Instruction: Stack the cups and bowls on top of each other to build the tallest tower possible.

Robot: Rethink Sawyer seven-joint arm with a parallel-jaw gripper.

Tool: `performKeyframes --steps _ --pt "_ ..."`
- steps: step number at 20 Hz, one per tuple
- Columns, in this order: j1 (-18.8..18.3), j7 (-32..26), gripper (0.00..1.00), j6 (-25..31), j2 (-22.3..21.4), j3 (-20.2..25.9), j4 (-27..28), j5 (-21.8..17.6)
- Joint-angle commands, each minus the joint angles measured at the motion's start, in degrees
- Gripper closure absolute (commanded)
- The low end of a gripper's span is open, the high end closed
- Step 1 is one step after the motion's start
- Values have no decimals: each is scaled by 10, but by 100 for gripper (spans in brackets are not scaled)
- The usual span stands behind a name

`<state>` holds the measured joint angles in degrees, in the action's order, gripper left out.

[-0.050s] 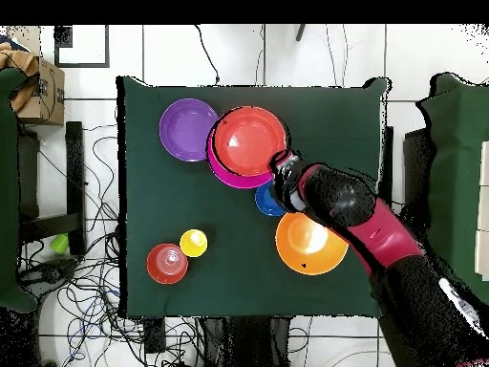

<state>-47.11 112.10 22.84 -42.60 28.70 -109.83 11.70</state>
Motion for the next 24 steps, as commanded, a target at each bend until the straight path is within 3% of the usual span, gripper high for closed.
performKeyframes --steps 1,9,15,24 --pt "7 27 100 -10 -9 26 -49 -28" --pt "5 31 100 -25 -9 35 -62 -23" --pt "5 15 100 -40 27 27 -37 -38" --pt "6 -8 100 -18 64 11 22 -57"
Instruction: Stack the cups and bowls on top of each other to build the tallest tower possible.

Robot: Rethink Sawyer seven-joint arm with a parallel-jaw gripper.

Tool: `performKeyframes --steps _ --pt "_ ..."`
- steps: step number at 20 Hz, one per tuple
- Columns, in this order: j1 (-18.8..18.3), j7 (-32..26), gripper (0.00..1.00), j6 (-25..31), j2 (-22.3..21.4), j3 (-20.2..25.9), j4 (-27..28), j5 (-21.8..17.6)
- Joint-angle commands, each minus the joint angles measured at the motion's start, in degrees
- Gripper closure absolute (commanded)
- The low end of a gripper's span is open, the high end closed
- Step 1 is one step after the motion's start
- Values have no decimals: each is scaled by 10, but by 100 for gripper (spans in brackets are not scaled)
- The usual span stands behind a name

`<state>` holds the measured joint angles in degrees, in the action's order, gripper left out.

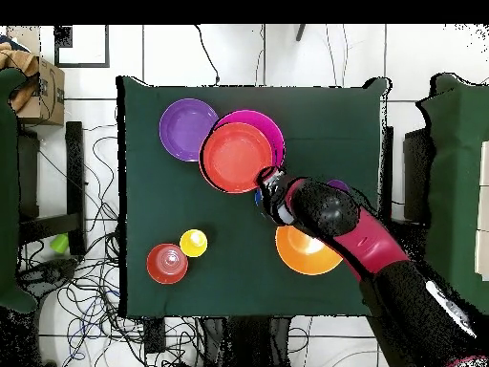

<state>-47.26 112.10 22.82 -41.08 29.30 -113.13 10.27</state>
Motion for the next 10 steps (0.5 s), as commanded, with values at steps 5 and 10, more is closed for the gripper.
performKeyframes --steps 5,10 --pt "6 -11 100 -5 58 8 72 -48" --pt "4 -30 100 32 77 6 121 -53"
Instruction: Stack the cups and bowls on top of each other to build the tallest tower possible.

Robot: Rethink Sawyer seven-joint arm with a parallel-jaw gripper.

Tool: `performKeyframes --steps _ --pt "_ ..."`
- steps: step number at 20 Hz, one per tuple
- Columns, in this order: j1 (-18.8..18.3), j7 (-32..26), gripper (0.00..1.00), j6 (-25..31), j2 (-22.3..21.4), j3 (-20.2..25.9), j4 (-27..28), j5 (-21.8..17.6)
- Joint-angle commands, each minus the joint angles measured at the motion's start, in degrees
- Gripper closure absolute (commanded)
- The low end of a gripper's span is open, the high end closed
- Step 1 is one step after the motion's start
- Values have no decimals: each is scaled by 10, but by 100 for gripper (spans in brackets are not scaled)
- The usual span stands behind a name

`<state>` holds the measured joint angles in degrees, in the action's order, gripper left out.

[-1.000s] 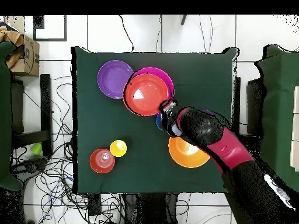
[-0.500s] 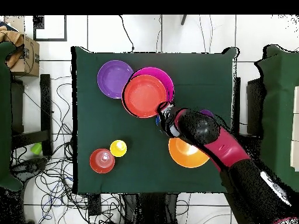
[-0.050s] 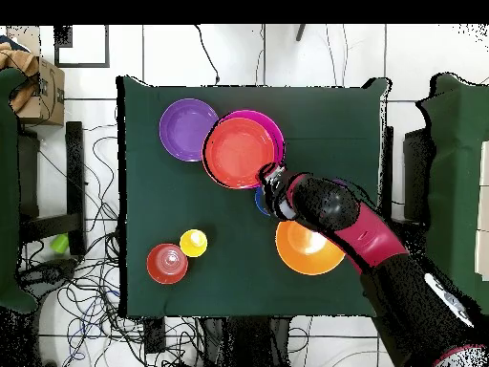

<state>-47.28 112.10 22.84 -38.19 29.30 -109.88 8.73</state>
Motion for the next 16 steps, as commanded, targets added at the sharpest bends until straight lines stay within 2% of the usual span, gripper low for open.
performKeyframes --steps 1,8,16 --pt "4 -36 100 44 53 5 101 -39" --pt "9 -61 100 95 102 1 195 -48" --pt "12 -75 100 131 143 2 267 -58"
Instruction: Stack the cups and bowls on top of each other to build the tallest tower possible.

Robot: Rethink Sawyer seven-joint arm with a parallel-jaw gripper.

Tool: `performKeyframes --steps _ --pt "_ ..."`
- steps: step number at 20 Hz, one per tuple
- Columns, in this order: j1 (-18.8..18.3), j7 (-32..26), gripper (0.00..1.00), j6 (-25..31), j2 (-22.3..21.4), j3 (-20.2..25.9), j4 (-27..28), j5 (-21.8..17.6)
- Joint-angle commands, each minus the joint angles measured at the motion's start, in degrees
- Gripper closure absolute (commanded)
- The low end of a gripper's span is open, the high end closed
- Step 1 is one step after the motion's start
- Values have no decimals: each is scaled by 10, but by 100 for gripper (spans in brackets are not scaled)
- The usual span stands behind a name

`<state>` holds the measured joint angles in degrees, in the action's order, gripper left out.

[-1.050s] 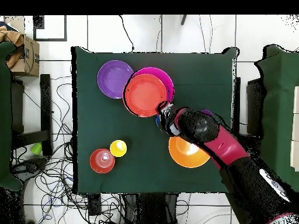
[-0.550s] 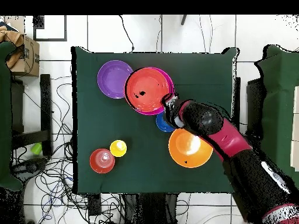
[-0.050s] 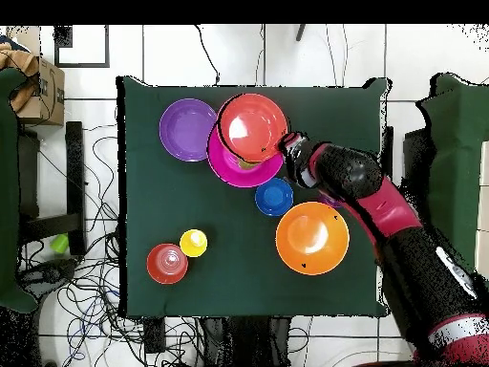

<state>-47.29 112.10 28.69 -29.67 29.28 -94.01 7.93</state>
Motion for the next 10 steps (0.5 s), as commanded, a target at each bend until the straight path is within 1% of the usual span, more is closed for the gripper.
performKeyframes --steps 1,5,6,7,9,10 --pt "12 -76 100 75 62 2 114 -52" --pt "8 -71 100 72 71 5 119 -59" --pt "6 -69 100 65 69 8 108 -62" --pt "6 -68 100 67 70 8 110 -63" --pt "1 -62 100 58 59 11 89 -66" --pt "2 -58 100 59 55 10 87 -67"
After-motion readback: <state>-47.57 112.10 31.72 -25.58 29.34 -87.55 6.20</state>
